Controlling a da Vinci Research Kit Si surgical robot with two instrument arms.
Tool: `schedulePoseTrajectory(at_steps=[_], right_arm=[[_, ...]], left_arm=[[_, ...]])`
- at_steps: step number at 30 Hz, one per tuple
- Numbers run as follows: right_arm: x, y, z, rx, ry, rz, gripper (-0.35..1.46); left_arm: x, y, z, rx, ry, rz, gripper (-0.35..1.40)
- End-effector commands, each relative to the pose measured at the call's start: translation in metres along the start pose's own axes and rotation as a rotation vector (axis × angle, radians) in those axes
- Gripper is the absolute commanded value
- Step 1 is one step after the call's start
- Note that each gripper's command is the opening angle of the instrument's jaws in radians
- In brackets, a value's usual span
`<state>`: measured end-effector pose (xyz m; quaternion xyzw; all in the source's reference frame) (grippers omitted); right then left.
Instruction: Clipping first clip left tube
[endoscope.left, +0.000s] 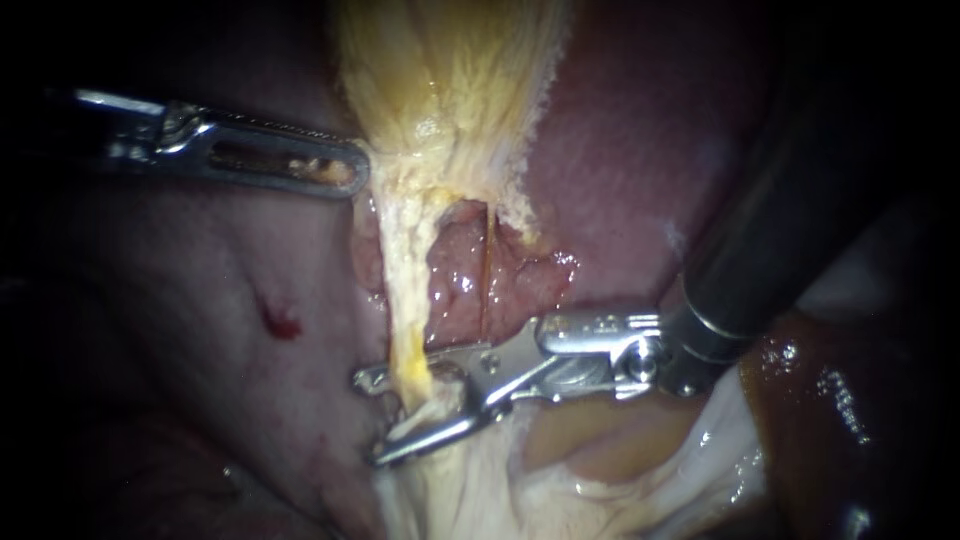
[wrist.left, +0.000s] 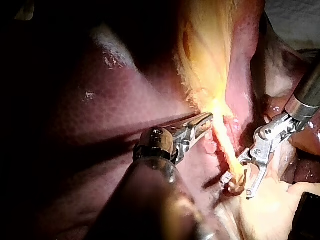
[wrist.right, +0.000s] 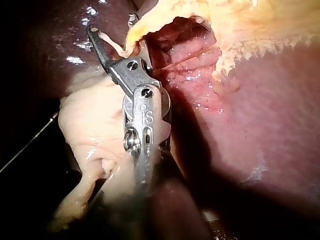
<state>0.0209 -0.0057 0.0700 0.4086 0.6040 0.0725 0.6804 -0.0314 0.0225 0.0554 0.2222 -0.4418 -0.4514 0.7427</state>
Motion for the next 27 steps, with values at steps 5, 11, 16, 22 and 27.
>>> schedulePoseTrajectory(at_steps=[5,11,16,22,27], right_arm=[[0.0000,-0.0012,-0.0004,0.010,-0.003,-0.002,0.48],[0.0001,-0.0022,-0.0004,0.018,-0.005,-0.003,0.48],[0.0004,-0.0029,0.0000,0.022,-0.006,-0.004,0.48],[0.0007,-0.0036,0.0003,0.028,-0.007,-0.005,0.48],[0.0007,-0.0037,0.0003,0.028,-0.008,-0.005,0.48]], left_arm=[[0.0000,0.0002,0.0000,0.001,0.000,0.000,-0.35],[0.0000,0.0003,0.0001,0.001,0.001,0.000,-0.35],[0.0000,0.0004,0.0001,0.001,0.001,0.000,-0.35],[0.0000,0.0004,0.0001,0.001,0.001,0.000,-0.35],[-0.0001,0.0004,0.0001,0.001,0.001,0.000,-0.35]])
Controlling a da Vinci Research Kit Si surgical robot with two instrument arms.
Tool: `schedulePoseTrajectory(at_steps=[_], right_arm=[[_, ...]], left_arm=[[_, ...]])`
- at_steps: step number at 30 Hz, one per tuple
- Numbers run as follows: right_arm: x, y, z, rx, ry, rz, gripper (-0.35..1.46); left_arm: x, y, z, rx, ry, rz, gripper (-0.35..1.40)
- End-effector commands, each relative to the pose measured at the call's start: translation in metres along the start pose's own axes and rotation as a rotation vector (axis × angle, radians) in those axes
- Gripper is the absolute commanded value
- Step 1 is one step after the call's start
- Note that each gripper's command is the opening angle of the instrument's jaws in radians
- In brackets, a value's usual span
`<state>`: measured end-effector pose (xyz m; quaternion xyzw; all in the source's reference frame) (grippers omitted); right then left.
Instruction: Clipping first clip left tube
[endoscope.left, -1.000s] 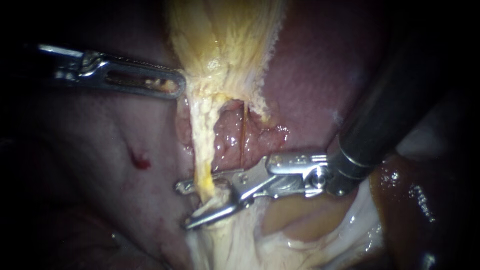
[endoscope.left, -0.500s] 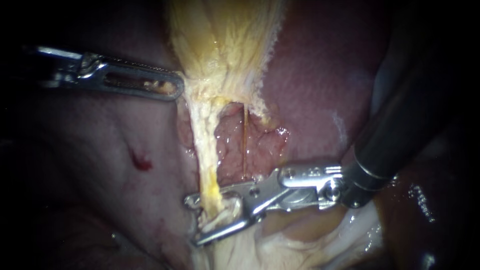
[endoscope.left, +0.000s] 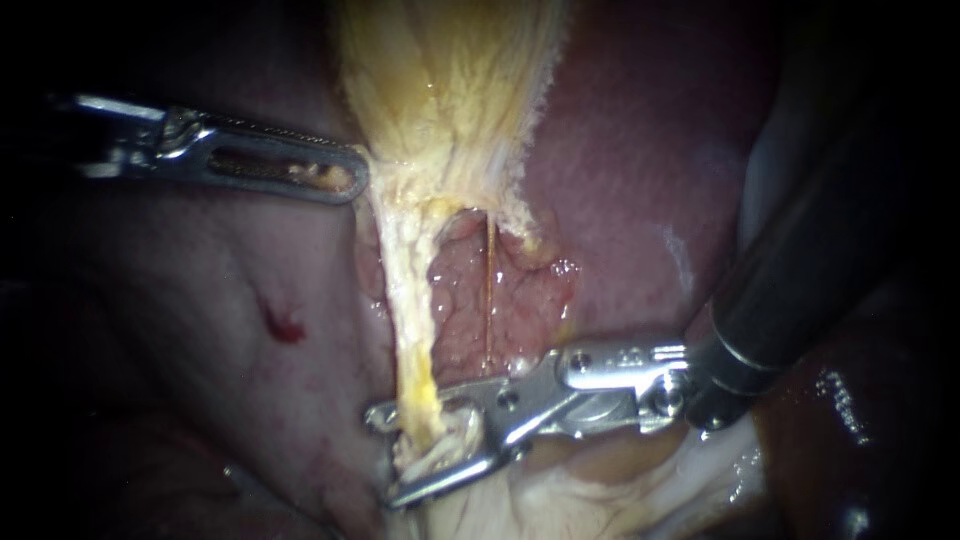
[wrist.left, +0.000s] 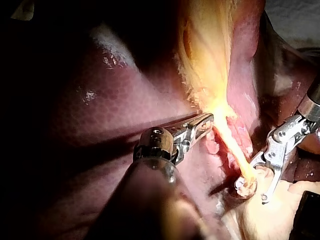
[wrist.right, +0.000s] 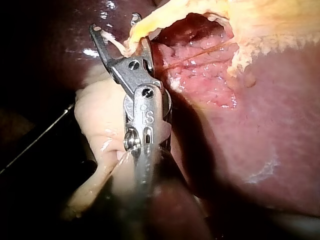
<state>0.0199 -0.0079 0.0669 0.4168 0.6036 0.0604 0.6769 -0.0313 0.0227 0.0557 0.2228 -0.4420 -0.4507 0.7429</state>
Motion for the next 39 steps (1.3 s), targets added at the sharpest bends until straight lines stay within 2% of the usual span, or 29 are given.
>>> schedulePoseTrajectory(at_steps=[1,6,9,14,17,23,39], right_arm=[[0.0000,0.0001,0.0000,0.000,0.000,0.000,0.48],[-0.0001,0.0002,-0.0001,-0.001,0.000,0.000,0.43],[-0.0002,0.0005,-0.0003,-0.002,0.000,0.007,0.32],[-0.0002,0.0009,-0.0004,0.001,0.000,0.007,-0.19],[0.0000,0.0011,-0.0003,0.001,0.001,0.008,-0.35],[0.0001,0.0014,0.0000,-0.002,0.002,0.056,-0.35],[-0.0002,0.0015,-0.0001,-0.002,0.001,0.055,-0.35]], left_arm=[[0.0000,0.0000,0.0000,0.000,0.000,0.000,-0.35],[0.0000,0.0000,0.0000,0.000,0.000,0.000,-0.35],[0.0000,0.0000,0.0000,0.000,0.000,0.000,-0.35],[0.0000,0.0000,0.0000,0.000,0.000,0.000,-0.35],[0.0000,0.0000,0.0000,0.000,0.000,0.000,-0.35],[0.0000,0.0000,0.0001,0.000,0.000,0.000,-0.35],[0.0000,0.0000,0.0001,-0.001,0.000,-0.001,-0.35]])
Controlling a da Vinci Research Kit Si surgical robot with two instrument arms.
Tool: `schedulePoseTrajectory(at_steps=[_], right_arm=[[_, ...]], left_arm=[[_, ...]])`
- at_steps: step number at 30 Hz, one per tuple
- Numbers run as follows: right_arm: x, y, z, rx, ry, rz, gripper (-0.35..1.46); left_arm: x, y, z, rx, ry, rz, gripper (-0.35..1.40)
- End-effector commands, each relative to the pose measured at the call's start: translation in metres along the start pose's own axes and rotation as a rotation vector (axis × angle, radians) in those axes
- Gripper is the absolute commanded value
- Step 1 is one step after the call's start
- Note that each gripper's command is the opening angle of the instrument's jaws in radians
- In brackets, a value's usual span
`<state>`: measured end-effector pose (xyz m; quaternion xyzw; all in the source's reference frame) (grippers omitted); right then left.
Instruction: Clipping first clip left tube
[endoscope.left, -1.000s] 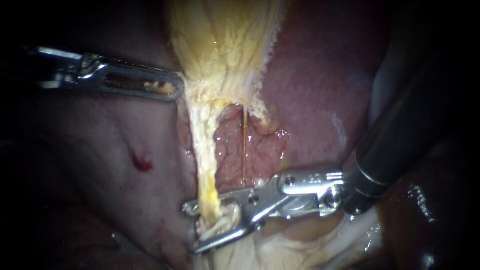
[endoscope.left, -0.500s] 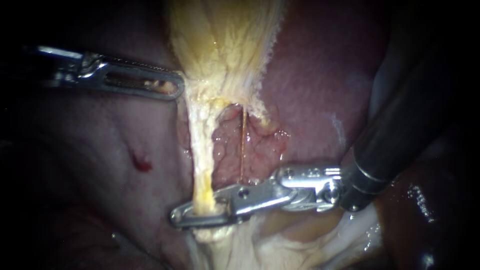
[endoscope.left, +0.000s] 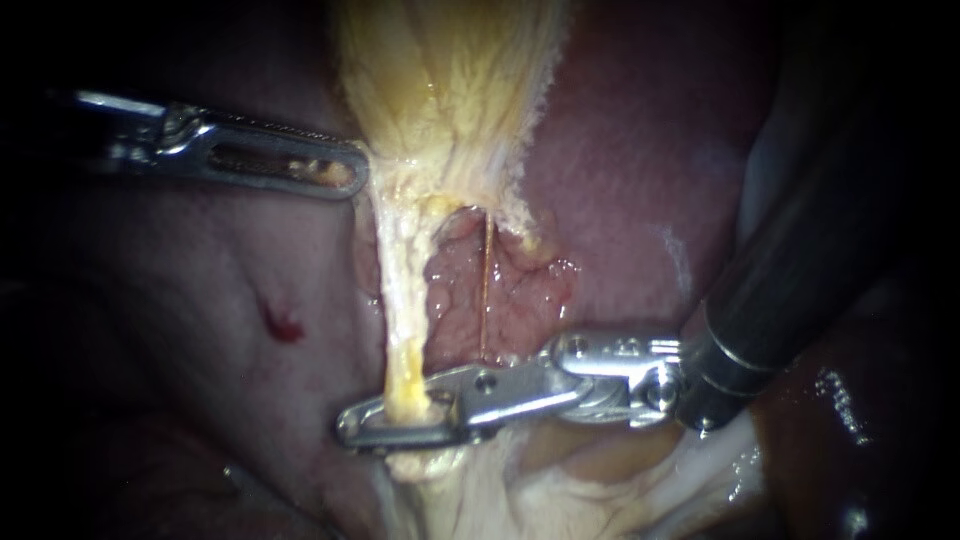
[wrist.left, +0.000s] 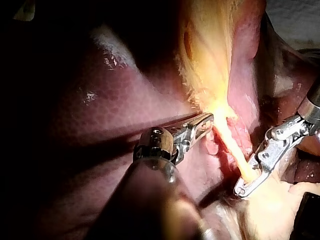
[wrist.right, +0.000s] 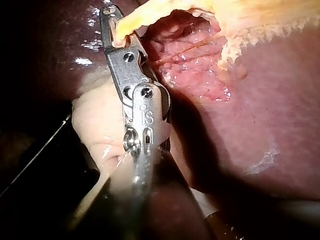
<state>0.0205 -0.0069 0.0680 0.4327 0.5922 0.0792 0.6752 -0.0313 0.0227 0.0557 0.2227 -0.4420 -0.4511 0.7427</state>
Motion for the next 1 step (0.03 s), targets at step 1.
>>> schedulePoseTrajectory(at_steps=[1], right_arm=[[0.0000,0.0001,0.0000,0.000,0.000,0.000,-0.35]], left_arm=[[0.0000,0.0000,0.0000,0.000,0.000,0.000,-0.35]])
